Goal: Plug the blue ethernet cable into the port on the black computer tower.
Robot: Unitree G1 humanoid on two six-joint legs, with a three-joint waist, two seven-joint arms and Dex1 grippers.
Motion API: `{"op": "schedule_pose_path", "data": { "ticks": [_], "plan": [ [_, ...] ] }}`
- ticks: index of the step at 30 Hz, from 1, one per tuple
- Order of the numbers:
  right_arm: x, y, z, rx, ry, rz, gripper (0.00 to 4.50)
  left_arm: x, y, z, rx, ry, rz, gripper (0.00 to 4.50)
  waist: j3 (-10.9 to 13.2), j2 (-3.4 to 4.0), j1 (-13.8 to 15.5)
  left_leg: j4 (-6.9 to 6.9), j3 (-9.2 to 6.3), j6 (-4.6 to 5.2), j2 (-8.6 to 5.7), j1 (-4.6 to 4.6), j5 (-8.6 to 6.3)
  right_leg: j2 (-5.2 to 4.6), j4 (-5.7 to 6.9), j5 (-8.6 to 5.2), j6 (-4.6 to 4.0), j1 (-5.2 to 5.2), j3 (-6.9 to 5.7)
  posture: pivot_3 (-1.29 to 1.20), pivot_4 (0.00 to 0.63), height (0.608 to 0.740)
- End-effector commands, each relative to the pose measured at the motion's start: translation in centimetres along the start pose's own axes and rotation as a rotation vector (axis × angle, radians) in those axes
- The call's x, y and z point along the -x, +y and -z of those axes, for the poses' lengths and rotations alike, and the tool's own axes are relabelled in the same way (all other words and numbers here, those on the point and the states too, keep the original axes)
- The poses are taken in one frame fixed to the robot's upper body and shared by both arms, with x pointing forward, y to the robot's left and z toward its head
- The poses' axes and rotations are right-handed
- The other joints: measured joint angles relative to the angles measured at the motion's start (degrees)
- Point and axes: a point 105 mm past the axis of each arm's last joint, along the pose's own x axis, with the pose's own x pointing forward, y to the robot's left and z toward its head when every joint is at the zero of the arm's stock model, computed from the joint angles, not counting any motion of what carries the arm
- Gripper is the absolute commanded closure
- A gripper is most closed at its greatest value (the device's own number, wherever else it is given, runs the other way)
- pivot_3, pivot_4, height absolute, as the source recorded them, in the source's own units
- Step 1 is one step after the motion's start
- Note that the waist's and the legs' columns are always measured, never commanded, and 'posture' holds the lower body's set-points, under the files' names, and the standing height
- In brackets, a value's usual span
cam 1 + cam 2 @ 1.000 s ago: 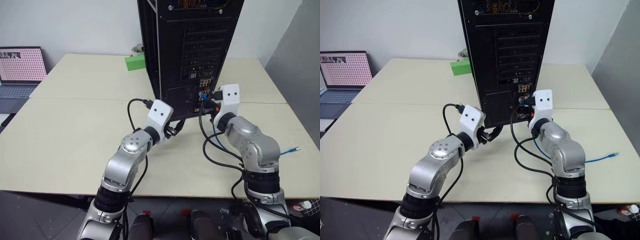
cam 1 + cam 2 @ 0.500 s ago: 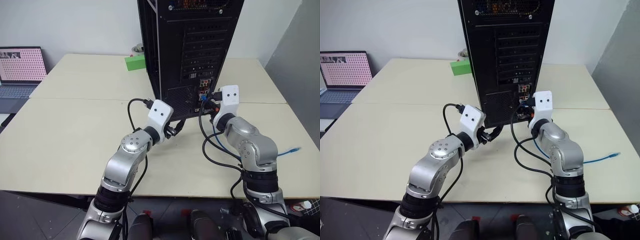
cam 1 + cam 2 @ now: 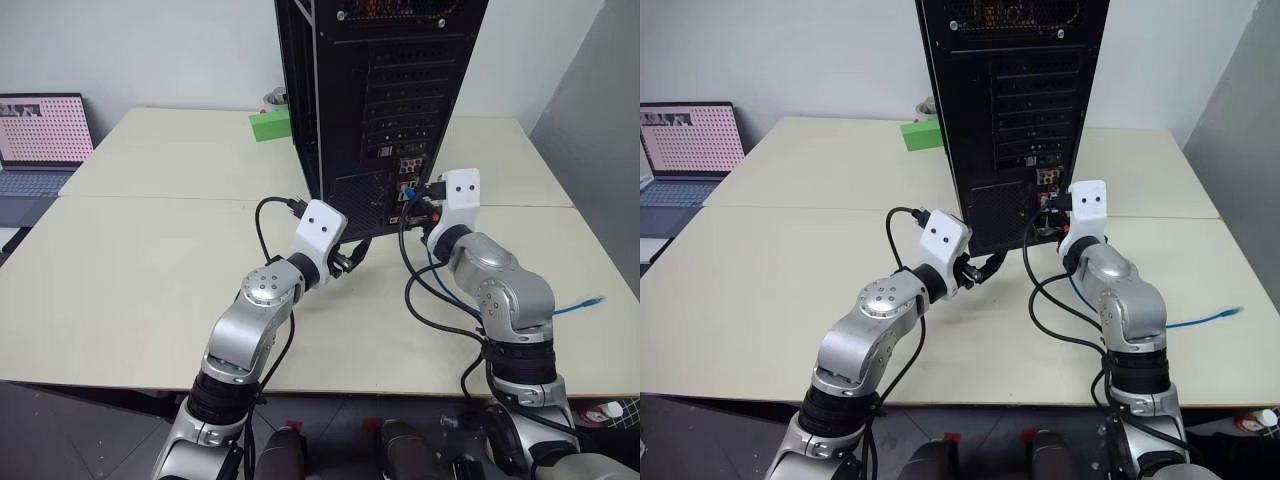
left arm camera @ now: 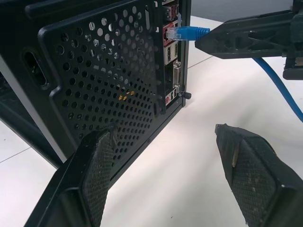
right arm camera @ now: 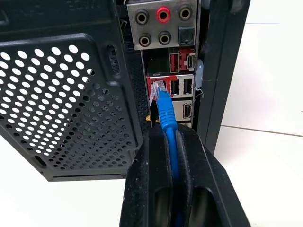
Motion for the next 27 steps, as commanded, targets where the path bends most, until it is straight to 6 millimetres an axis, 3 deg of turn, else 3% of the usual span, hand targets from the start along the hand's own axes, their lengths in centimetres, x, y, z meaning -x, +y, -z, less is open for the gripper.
{"op": "schedule_pose_path", "data": {
  "ticks": [1, 12, 27],
  "plan": [
    [-0.05, 0.39, -1.59, 0.000, -0.057, -0.017, 4.50, 0.14, -0.26, -1.48, -0.034, -0.054, 0.009, 0.98, 0.0, 0.00, 0.0, 0.00, 0.00, 0.00, 0.00, 0.00, 0.00, 0.00, 0.00, 0.00, 0.00, 0.00, 0.00, 0.00, 0.150, 0.740],
    [-0.60, -0.22, -1.25, -0.005, -0.066, 0.041, 4.50, 0.16, -0.30, -1.30, -0.030, -0.049, 0.007, 0.98, 0.0, 0.00, -0.2, 0.00, 0.00, 0.00, 0.00, 0.00, 0.00, 0.00, 0.00, 0.00, 0.00, 0.00, 0.00, 0.00, 0.150, 0.740],
    [0.10, 0.35, -2.01, -0.009, -0.087, 0.014, 4.50, 0.12, -0.41, -1.21, -0.035, -0.046, 0.016, 0.98, 0.0, 0.00, -0.7, -0.01, 0.00, 0.00, 0.00, 0.00, 0.00, 0.00, -0.02, 0.00, 0.01, 0.00, 0.00, 0.00, 0.150, 0.740]
  ]
}}
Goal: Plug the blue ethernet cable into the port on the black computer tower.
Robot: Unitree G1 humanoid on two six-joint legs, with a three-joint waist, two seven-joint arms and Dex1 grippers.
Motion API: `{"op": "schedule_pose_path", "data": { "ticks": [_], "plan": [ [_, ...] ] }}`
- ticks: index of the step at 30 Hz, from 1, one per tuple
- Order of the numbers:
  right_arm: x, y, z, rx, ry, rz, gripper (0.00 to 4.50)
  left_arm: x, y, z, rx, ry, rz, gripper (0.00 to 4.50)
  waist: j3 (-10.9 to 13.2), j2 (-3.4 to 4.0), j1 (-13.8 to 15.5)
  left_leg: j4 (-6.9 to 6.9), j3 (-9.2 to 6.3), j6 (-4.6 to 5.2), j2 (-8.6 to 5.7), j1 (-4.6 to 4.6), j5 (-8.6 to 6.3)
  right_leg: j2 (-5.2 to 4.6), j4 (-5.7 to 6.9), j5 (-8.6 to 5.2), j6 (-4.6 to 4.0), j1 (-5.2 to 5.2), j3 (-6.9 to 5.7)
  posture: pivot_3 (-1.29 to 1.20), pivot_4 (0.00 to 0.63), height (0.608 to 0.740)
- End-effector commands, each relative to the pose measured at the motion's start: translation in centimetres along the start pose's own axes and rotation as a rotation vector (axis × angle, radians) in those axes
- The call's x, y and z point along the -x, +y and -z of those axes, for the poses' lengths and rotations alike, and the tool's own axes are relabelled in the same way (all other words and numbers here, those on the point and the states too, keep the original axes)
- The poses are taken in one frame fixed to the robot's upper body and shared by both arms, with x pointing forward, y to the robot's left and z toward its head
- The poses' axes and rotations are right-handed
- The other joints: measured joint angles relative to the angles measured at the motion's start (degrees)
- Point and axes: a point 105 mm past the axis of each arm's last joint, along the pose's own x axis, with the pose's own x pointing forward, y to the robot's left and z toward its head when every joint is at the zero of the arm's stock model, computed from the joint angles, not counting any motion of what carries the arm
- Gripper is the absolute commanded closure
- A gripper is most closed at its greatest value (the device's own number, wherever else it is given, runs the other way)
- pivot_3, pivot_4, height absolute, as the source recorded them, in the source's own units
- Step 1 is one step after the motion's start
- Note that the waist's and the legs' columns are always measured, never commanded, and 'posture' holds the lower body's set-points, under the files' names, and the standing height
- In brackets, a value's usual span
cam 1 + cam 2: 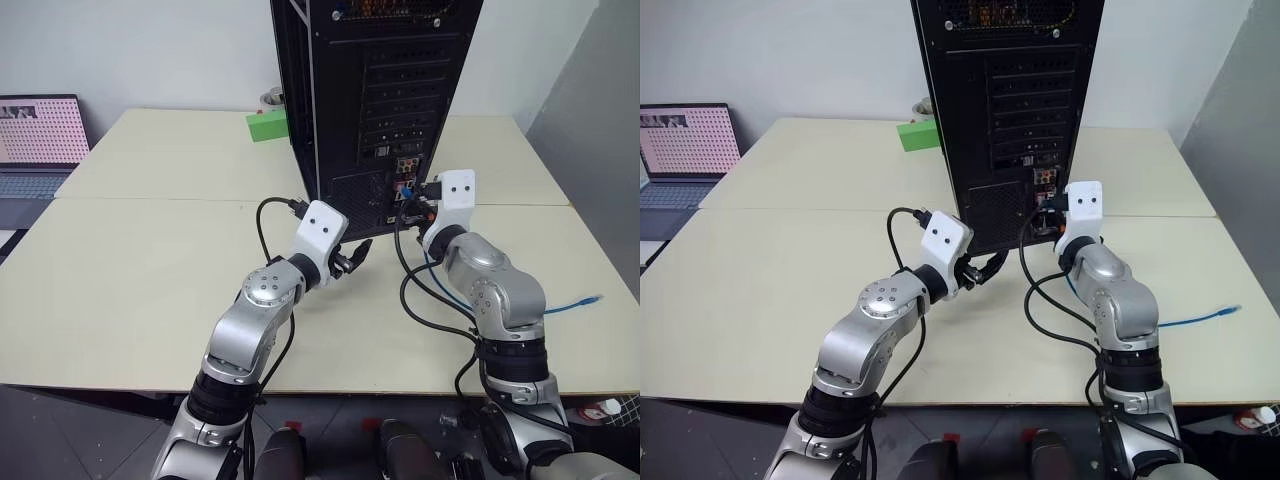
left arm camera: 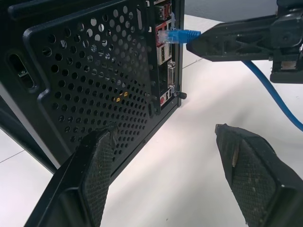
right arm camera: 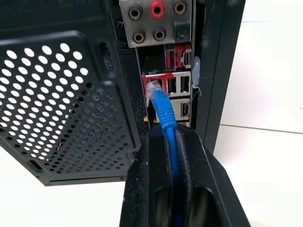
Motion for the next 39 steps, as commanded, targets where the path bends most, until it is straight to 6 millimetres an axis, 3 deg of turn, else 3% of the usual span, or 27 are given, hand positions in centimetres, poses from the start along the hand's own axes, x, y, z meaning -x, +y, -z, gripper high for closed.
{"op": "schedule_pose_path", "data": {
  "ticks": [1, 39],
  "plan": [
    [0.5, 0.2, -2.2, 0.003, -0.081, -0.001, 4.50, 0.1, -0.2, -1.2, -0.030, -0.048, 0.009, 0.98, 0.0, 0.00, 0.0, 0.00, 0.00, 0.00, 0.00, 0.00, 0.00, 0.00, 0.00, 0.00, 0.00, 0.00, 0.00, 0.00, 0.150, 0.740],
    [-1.7, 2.0, -1.5, 0.011, -0.083, 0.000, 4.50, 0.2, -0.3, -1.2, -0.024, -0.051, 0.008, 0.98, 0.0, 0.00, -0.5, -0.02, 0.00, 0.00, 0.00, 0.01, 0.00, 0.00, -0.01, 0.00, 0.00, -0.02, 0.01, 0.00, 0.150, 0.740]
  ]
}}
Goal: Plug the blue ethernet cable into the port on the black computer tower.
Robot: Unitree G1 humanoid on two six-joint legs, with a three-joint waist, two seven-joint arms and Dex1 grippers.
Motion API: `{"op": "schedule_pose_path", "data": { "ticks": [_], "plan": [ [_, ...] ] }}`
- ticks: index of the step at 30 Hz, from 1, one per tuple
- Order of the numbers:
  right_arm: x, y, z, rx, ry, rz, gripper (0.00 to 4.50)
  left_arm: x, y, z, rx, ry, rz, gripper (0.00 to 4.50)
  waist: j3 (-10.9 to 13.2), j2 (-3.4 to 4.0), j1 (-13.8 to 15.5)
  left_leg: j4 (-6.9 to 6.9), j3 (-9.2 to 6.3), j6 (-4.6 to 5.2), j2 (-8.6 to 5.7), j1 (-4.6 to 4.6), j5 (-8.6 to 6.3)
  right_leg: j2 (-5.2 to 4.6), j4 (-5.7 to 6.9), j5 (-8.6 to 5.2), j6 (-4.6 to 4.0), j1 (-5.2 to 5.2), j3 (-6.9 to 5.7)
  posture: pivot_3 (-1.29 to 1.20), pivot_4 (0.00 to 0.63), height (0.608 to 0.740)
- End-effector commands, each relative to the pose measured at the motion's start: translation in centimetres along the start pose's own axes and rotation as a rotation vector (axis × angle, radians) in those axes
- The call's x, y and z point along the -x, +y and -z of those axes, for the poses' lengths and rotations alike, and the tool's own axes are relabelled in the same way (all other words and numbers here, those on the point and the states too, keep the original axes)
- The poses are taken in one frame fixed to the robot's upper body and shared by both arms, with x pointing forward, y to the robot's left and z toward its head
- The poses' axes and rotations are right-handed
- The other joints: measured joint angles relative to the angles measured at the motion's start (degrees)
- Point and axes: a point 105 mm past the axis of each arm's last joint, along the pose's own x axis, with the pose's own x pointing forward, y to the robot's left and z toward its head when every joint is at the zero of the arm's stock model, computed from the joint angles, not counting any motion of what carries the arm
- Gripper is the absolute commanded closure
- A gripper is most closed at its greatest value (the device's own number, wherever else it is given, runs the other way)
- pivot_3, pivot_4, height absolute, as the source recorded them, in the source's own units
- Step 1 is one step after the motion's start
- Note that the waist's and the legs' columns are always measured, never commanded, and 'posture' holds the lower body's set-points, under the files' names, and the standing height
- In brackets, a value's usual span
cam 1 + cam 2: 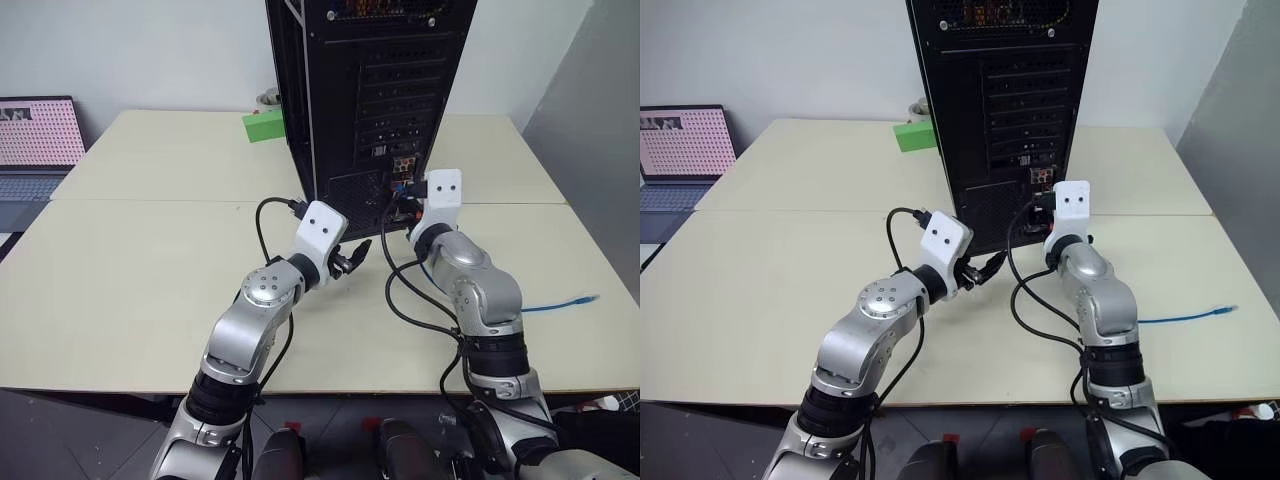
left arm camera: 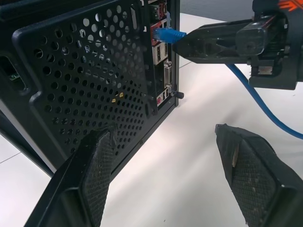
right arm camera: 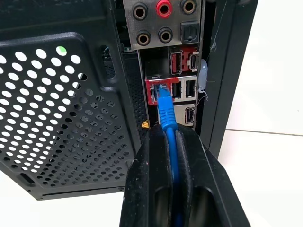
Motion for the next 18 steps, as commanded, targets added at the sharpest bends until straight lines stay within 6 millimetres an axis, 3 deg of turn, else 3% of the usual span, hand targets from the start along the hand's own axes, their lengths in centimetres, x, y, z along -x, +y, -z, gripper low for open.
{"op": "schedule_pose_path", "data": {
  "ticks": [1, 8, 10, 14, 18],
  "plan": [
    [-0.4, 0.8, -1.8, 0.006, -0.061, -0.031, 4.50, 0.2, -0.4, -1.3, -0.020, -0.054, 0.008, 0.98, 0.0, 0.00, -0.1, 0.00, 0.00, 0.00, 0.00, 0.01, 0.00, 0.00, 0.00, 0.00, 0.00, 0.00, 0.00, 0.00, 0.150, 0.740],
    [-0.4, 0.7, -1.7, 0.004, -0.060, -0.043, 4.50, 0.2, -0.2, -1.2, -0.021, -0.051, 0.002, 0.98, 0.0, 0.00, -0.5, 0.00, 0.00, 0.00, 0.00, 0.04, 0.00, 0.00, 0.04, 0.01, 0.01, 0.00, 0.01, 0.00, 0.150, 0.740],
    [-0.2, 0.4, -1.5, 0.006, -0.053, -0.049, 3.91, 0.2, -0.1, -1.1, -0.022, -0.050, -0.001, 0.94, 0.0, 0.00, -0.5, 0.00, 0.00, 0.00, 0.00, 0.04, 0.00, 0.00, 0.04, 0.01, 0.01, 0.00, 0.02, 0.00, 0.150, 0.740],
    [0.4, 0.1, -0.9, 0.025, -0.037, -0.074, 3.29, 0.2, 0.3, -1.0, -0.030, -0.049, -0.015, 0.94, 0.0, 0.00, -0.3, -0.01, 0.00, 0.00, 0.00, 0.00, 0.00, 0.00, 0.01, 0.00, 0.01, 0.00, 0.00, 0.00, 0.150, 0.740],
    [1.5, -0.4, -1.0, 0.061, -0.036, -0.102, 2.35, 0.4, 0.9, -1.0, -0.038, -0.063, -0.039, 0.94, 0.0, 0.00, 0.2, -0.09, 0.00, 0.00, -0.01, -0.09, 0.00, -0.01, -0.17, 0.00, 0.00, -0.01, 0.00, 0.00, 0.150, 0.740]
  ]
}}
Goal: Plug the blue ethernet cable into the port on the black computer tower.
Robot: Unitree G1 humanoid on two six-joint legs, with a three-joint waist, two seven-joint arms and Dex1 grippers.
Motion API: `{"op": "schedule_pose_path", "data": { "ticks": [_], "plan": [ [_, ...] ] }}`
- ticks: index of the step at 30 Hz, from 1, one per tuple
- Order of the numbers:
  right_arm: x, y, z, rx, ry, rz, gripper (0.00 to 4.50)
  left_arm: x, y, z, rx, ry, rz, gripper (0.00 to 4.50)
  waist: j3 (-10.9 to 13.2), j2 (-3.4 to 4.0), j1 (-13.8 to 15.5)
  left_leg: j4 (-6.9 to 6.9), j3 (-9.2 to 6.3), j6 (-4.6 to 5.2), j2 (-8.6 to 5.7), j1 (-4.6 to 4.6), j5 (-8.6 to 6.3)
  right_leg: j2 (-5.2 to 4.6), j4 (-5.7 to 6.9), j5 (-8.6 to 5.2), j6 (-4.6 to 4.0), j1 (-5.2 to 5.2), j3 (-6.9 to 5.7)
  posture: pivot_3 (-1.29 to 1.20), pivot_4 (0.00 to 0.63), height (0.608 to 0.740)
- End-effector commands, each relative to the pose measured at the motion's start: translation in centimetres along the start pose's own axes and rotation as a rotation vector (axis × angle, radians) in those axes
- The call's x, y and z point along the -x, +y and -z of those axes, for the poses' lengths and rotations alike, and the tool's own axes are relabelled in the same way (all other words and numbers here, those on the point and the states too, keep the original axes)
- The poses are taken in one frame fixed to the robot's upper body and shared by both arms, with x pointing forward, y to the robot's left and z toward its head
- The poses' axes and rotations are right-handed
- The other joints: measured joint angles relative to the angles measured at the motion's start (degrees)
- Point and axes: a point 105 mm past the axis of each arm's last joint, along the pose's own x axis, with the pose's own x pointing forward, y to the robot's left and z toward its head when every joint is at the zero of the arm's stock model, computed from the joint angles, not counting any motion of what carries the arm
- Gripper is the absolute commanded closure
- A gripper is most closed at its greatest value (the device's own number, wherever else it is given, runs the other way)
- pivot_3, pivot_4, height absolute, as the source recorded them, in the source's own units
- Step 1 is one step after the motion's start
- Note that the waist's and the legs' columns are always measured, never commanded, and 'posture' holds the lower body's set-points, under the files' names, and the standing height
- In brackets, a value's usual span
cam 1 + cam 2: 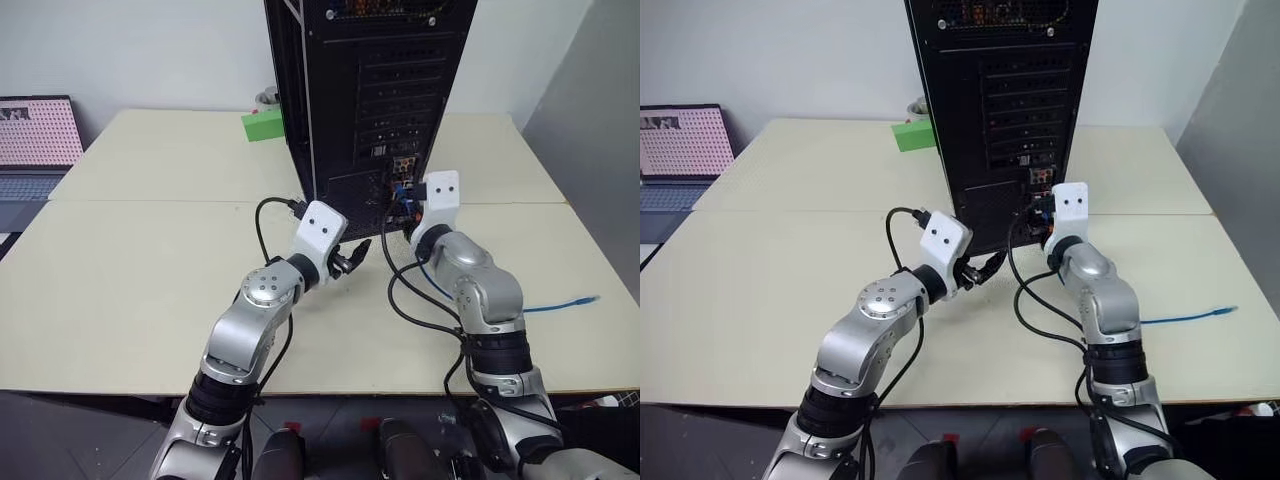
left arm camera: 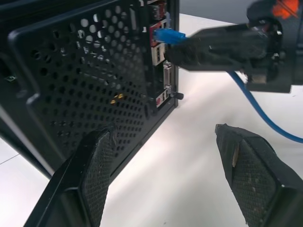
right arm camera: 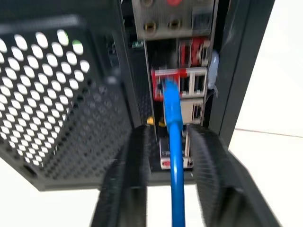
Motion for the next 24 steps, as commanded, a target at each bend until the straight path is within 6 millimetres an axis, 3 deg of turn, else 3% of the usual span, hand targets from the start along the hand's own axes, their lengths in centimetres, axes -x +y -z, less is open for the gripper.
{"op": "schedule_pose_path", "data": {
  "ticks": [1, 10, 14, 17, 24],
  "plan": [
    [1.6, 0.1, -1.9, 0.043, -0.070, -0.057, 2.17, 0.4, 0.7, -0.8, -0.029, -0.053, -0.030, 0.94, 0.0, 0.00, 0.1, -0.01, 0.01, 0.00, 0.00, -0.01, 0.00, -0.01, -0.01, 0.00, 0.00, 0.00, 0.00, 0.00, 0.150, 0.740],
    [6.7, -0.7, -3.8, 0.073, -0.153, -0.268, 0.10, 1.8, 3.6, -0.3, -0.014, -0.047, -0.090, 0.94, 0.0, 0.00, 0.1, -0.02, -0.02, 0.00, -0.01, 0.01, 0.00, 0.00, -0.02, 0.00, 0.01, 0.00, -0.02, 0.00, 0.150, 0.740],
    [9.2, -1.6, -3.9, 0.108, -0.162, -0.366, 0.01, 3.0, 4.4, 0.2, -0.059, -0.006, -0.046, 0.94, 0.0, 0.00, 0.1, -0.01, -0.01, 0.00, -0.01, 0.01, 0.00, -0.01, -0.04, -0.01, 0.01, 0.02, -0.02, 0.00, 0.150, 0.740],
    [10.5, -3.4, -3.8, 0.126, -0.142, -0.371, 0.01, 3.9, 5.1, 0.5, -0.074, 0.011, -0.014, 0.94, 0.0, -0.01, 0.2, -0.02, 0.00, 0.00, -0.01, 0.01, 0.00, -0.01, -0.07, -0.01, 0.01, 0.03, -0.01, 0.00, 0.150, 0.740],
    [11.9, -5.8, -4.0, 0.147, -0.136, -0.355, 0.01, 5.1, 5.4, 0.5, -0.085, 0.018, 0.073, 0.94, 0.0, -0.03, 0.1, 0.00, 0.01, 0.00, -0.01, 0.04, 0.00, -0.01, -0.06, -0.02, 0.00, 0.03, -0.01, 0.00, 0.150, 0.740]
  ]
}}
